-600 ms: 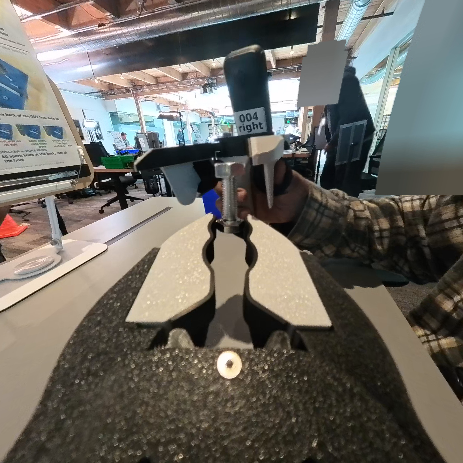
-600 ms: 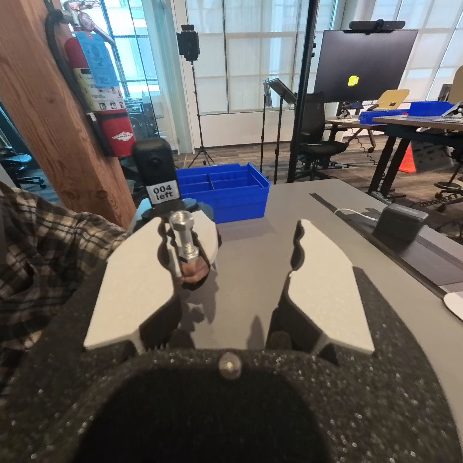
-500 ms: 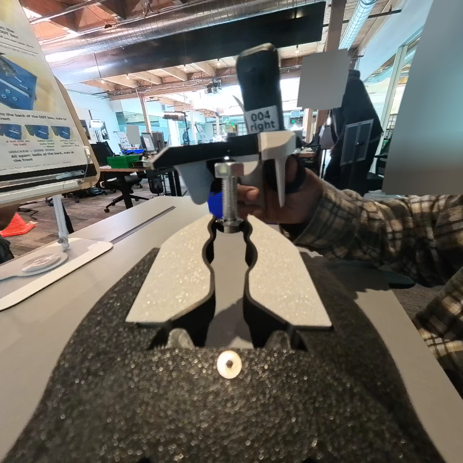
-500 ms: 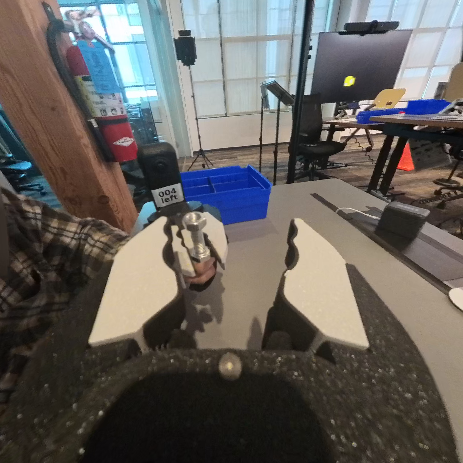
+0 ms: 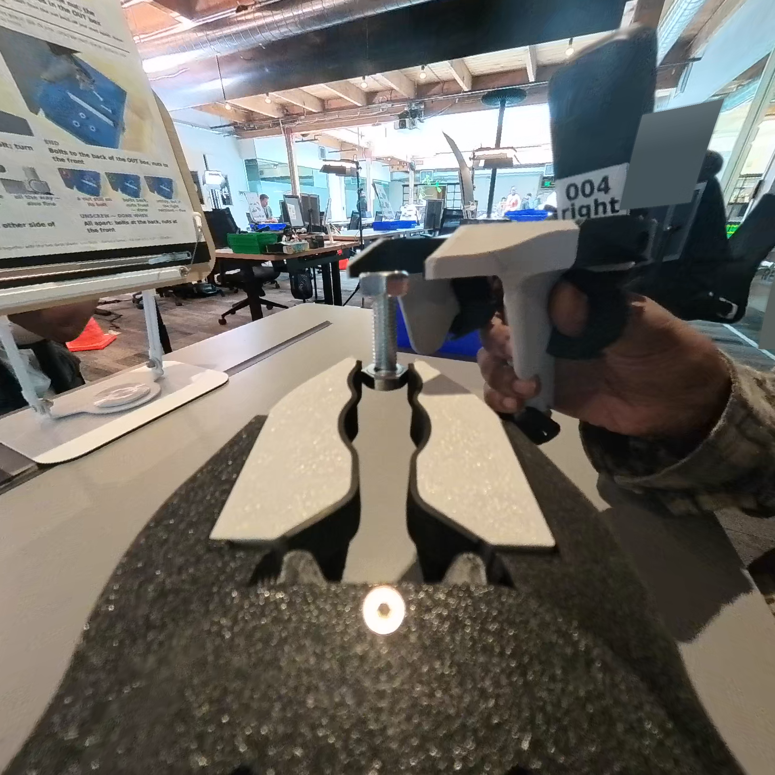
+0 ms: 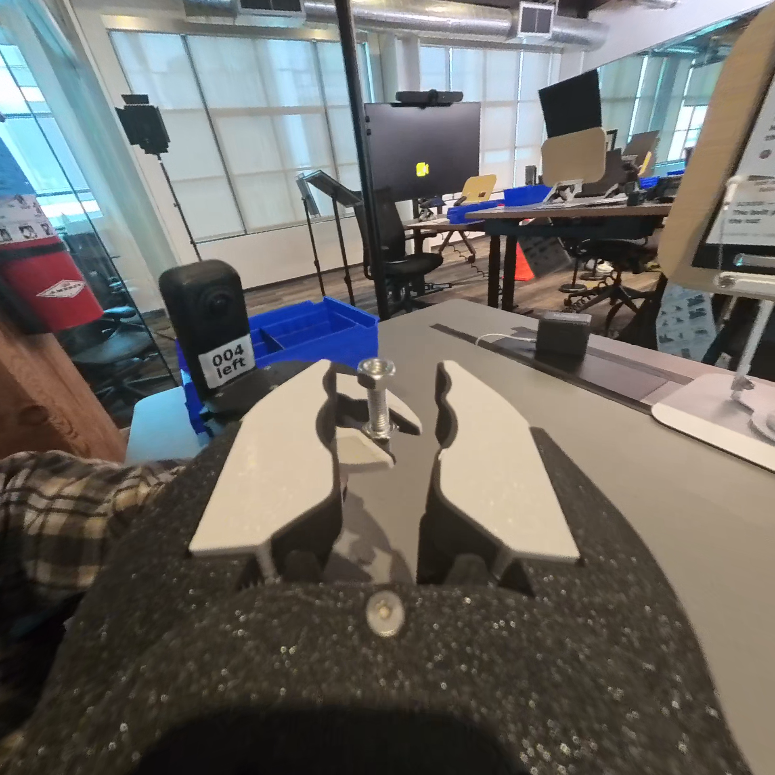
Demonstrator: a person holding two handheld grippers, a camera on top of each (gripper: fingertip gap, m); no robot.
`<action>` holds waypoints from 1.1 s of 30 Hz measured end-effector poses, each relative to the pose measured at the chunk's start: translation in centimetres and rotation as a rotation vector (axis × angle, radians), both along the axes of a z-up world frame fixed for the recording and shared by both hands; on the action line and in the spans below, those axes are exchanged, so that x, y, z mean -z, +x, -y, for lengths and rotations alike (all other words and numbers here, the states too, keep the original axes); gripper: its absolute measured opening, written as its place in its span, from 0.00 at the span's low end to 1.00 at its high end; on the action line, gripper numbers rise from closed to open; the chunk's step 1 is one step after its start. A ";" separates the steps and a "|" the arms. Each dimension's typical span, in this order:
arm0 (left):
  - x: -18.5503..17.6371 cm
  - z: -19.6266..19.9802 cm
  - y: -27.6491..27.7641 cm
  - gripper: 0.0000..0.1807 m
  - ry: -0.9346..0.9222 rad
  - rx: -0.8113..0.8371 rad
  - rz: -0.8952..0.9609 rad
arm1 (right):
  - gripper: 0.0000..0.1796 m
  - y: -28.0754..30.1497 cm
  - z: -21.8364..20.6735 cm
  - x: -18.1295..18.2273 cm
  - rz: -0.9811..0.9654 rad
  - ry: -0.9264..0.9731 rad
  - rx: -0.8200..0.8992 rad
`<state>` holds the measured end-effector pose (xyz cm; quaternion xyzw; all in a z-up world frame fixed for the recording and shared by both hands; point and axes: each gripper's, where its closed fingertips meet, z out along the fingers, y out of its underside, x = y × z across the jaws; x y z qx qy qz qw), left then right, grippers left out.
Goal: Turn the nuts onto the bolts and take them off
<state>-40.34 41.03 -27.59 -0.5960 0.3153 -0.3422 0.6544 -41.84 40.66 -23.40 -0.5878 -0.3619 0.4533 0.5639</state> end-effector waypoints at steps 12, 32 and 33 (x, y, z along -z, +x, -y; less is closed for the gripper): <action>0.0 0.3 0.3 0.11 0.003 0.021 -0.012 | 0.10 -1.3 0.7 0.8 0.081 0.057 -0.137; 0.6 0.4 0.9 0.11 0.003 0.034 -0.059 | 0.12 -0.5 1.1 1.5 0.073 0.071 -0.435; 0.6 0.4 0.9 0.11 0.003 0.035 -0.056 | 0.12 -0.5 1.1 1.5 0.067 0.068 -0.436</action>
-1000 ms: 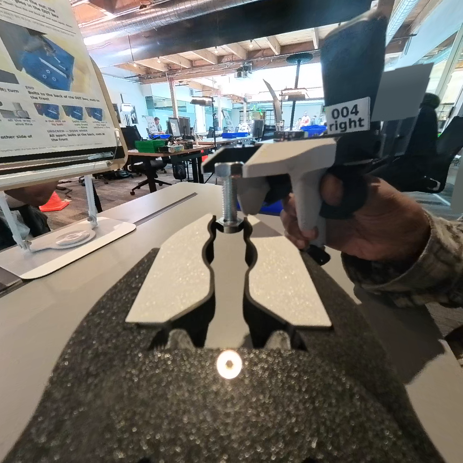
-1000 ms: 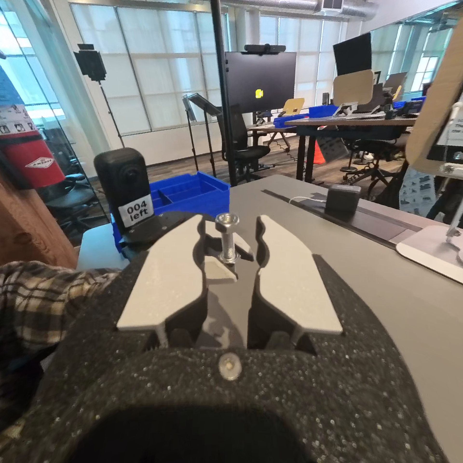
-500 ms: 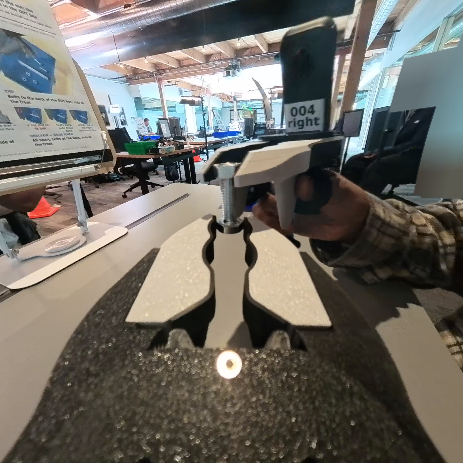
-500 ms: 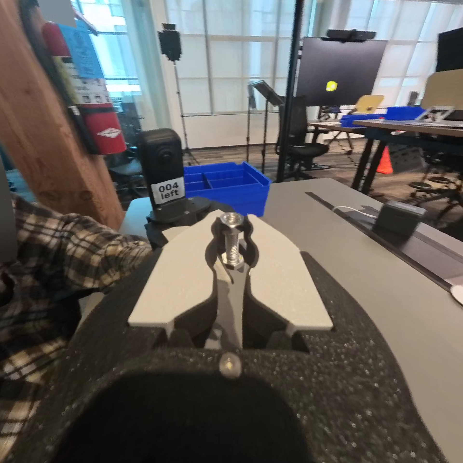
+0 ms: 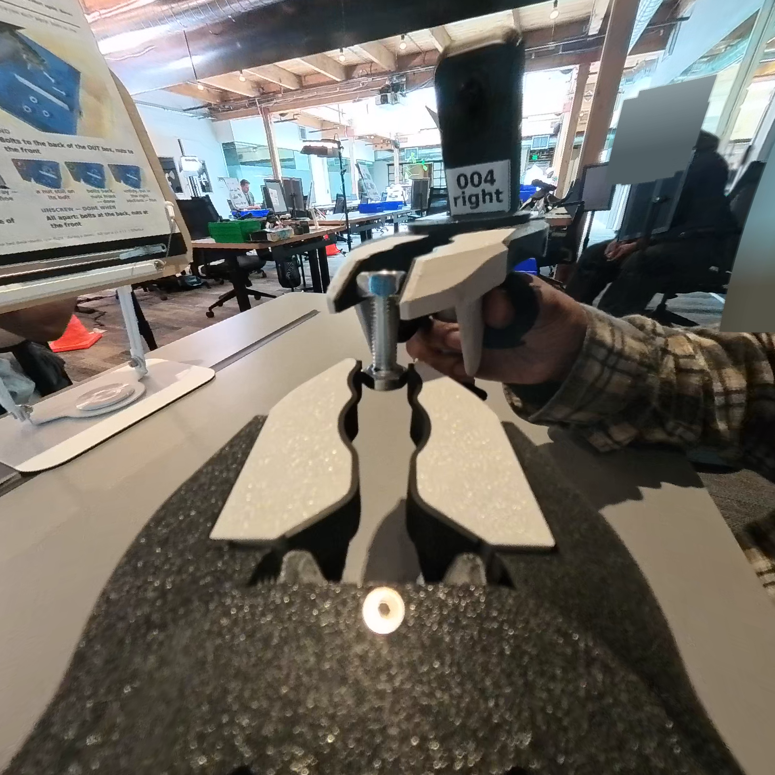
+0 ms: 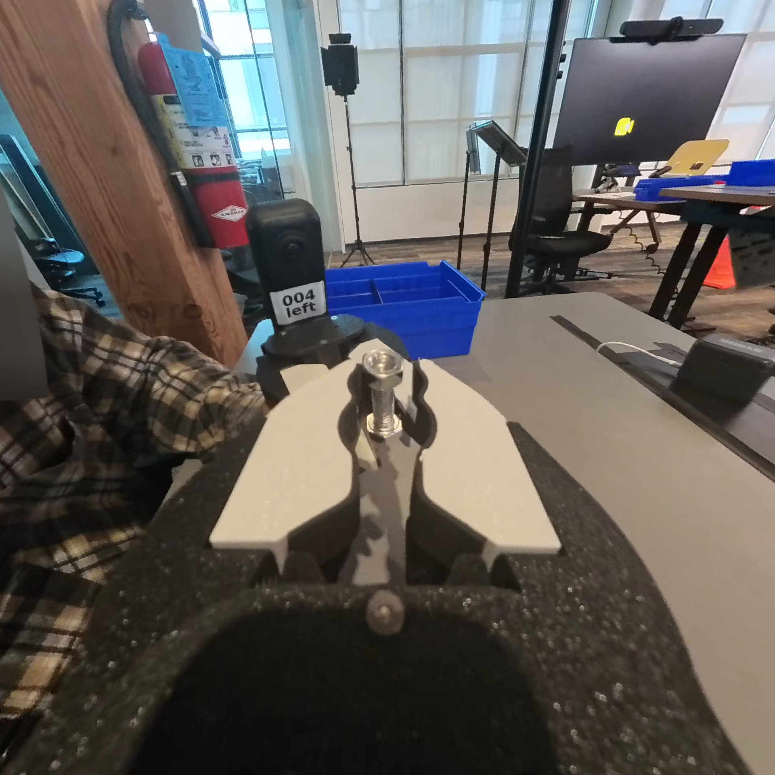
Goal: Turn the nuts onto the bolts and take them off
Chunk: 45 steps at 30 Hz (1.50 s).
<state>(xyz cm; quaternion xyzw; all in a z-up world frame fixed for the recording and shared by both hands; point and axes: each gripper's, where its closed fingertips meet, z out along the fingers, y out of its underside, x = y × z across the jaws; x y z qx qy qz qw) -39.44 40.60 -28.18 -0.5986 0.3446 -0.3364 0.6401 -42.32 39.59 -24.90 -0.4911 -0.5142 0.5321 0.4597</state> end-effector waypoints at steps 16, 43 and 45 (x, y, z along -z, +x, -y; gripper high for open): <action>-0.7 0.5 0.0 0.11 -0.022 0.059 0.085 | 0.40 1.8 -1.6 -1.9 -0.193 0.004 0.308; -1.6 1.4 0.1 0.11 0.032 0.089 0.102 | 0.36 1.4 -1.4 -2.1 -0.163 0.016 0.196; -1.7 1.4 0.1 0.11 0.034 0.087 0.106 | 0.36 1.5 -1.1 -2.3 -0.178 0.004 0.178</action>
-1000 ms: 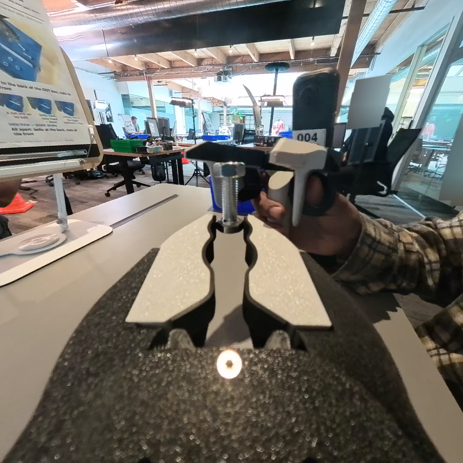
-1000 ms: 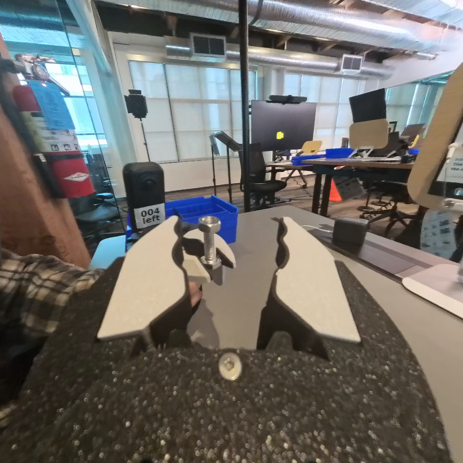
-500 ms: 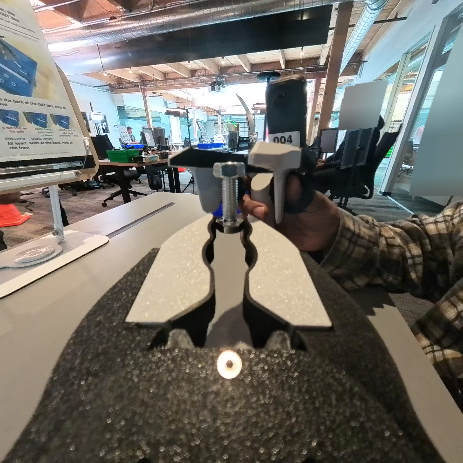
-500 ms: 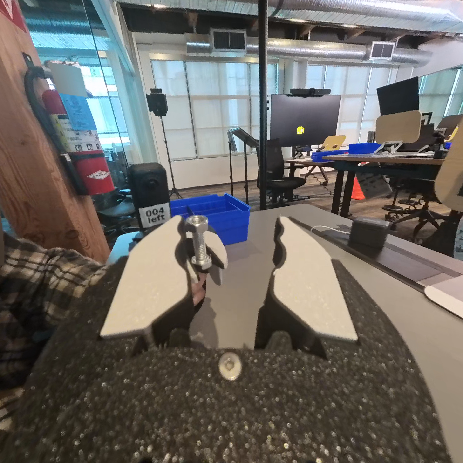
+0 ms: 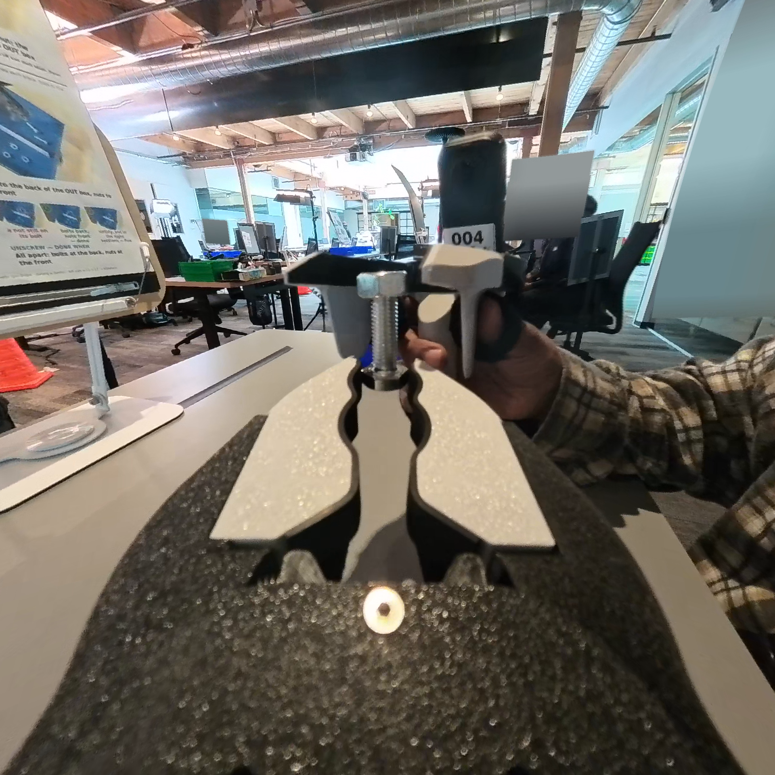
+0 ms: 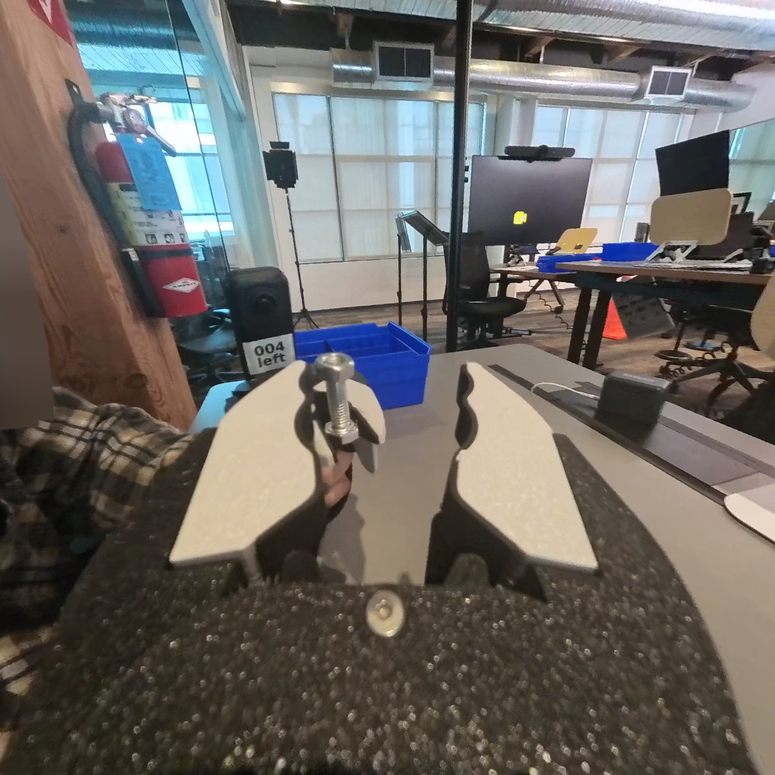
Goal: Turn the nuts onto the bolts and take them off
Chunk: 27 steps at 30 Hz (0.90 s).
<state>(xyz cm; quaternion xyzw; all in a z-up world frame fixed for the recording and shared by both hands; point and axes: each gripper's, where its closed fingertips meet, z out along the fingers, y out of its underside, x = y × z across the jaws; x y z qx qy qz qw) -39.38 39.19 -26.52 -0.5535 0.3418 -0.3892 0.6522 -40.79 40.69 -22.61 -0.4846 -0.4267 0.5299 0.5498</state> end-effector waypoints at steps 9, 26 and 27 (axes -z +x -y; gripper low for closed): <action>0.5 -0.9 -0.4 0.11 -0.009 -0.080 -0.028 | 0.26 -0.3 0.9 0.1 -0.003 -0.089 0.074; 1.2 -1.2 -0.1 0.11 -0.035 -0.091 -0.068 | 0.11 -1.5 0.9 1.5 0.123 -0.007 0.063; 1.2 -1.1 -0.1 0.11 -0.032 -0.087 -0.068 | 0.11 -1.5 1.1 1.5 0.123 0.003 0.038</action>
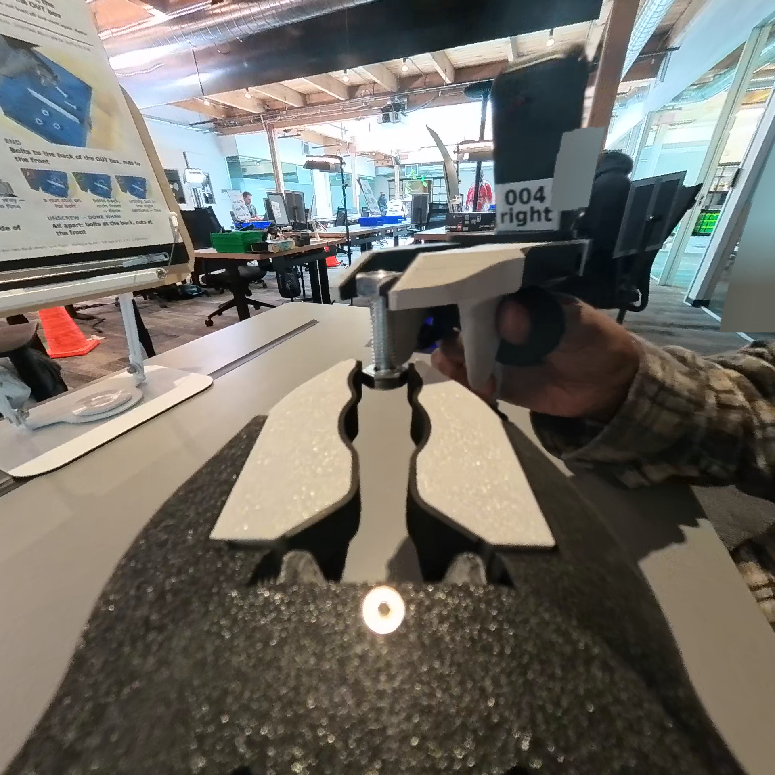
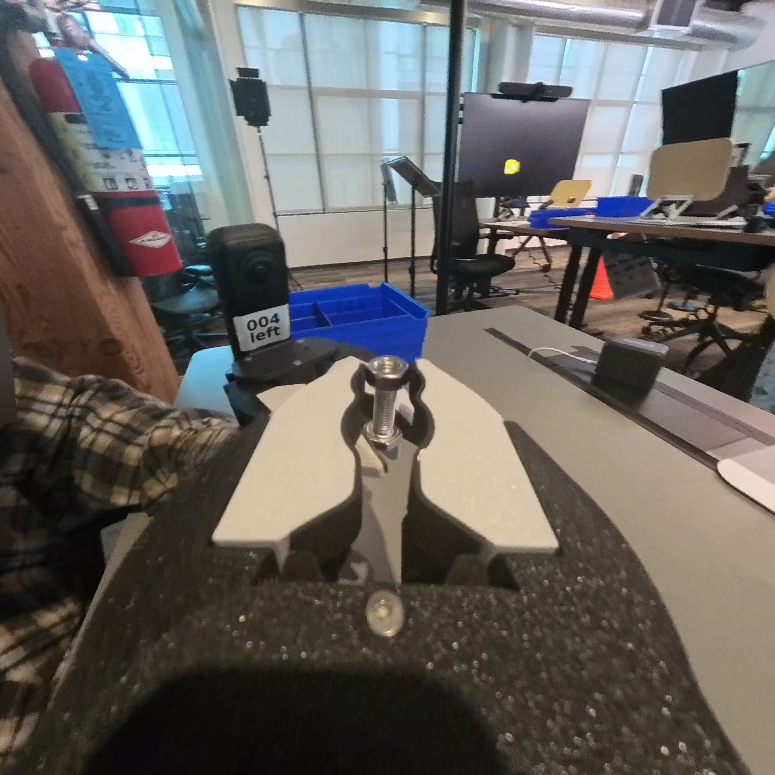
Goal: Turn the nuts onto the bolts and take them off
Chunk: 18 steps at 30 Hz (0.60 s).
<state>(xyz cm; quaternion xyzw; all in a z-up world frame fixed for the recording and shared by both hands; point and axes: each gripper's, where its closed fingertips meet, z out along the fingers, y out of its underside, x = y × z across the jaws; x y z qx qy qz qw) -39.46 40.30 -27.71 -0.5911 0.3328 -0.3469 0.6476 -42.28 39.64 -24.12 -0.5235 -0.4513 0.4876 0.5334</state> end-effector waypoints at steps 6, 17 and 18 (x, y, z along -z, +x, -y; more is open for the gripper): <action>0.0 0.4 0.3 0.11 0.019 0.019 -0.008 | 0.10 0.1 0.8 0.0 -0.014 0.003 -0.161; 0.5 0.0 0.4 0.11 0.008 0.004 -0.031 | 0.11 0.3 0.5 0.4 -0.003 -0.001 -0.188; 0.5 0.0 0.4 0.11 0.009 0.005 -0.030 | 0.11 0.3 0.5 0.4 -0.003 0.001 -0.188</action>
